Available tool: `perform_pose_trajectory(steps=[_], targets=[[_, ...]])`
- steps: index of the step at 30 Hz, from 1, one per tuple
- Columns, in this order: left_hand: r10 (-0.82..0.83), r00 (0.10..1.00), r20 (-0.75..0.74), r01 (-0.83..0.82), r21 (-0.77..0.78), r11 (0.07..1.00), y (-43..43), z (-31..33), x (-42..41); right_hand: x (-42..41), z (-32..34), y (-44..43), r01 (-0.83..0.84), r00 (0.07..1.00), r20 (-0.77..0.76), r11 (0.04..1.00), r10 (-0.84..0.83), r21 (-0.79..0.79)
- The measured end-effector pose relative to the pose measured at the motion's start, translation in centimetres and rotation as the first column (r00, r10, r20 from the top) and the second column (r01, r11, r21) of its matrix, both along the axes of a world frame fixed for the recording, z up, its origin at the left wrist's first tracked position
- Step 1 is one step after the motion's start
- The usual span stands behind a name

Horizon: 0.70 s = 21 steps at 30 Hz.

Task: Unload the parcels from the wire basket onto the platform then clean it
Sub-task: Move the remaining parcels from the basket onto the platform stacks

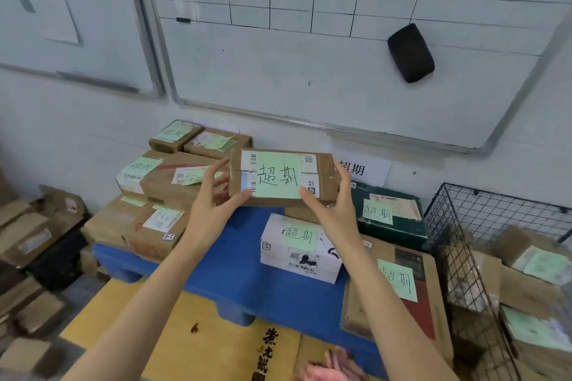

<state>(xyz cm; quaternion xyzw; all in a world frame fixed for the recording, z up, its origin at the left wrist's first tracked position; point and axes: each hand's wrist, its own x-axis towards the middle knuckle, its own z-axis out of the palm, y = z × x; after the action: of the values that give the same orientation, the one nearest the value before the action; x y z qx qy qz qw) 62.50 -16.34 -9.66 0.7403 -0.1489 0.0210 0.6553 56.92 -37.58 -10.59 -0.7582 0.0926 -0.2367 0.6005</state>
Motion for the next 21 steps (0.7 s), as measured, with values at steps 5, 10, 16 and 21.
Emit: perform_pose_trajectory(steps=[5,10,16,21], targets=[[-0.095,0.99,-0.107,0.1,0.035,0.994,0.7,-4.5,0.5,-0.9,-3.5,0.6,0.029,0.992,-0.124,0.999,-0.034,-0.037],[-0.155,0.968,-0.199,0.17,0.061,0.984,1.6,-6.9,-0.1,-2.5,-6.2,0.6,0.035,0.972,-0.23,0.999,-0.043,-0.038],[-0.206,0.929,-0.307,0.234,0.057,0.971,3.0,-10.1,-0.5,-3.8,-7.6,-0.2,0.116,0.955,-0.277,0.993,-0.105,0.024],[-0.264,0.86,-0.437,0.285,-0.02,0.958,3.6,-12.5,-0.8,-5.3,-9.3,-1.4,0.19,0.93,-0.31,0.98,-0.197,-0.054]])
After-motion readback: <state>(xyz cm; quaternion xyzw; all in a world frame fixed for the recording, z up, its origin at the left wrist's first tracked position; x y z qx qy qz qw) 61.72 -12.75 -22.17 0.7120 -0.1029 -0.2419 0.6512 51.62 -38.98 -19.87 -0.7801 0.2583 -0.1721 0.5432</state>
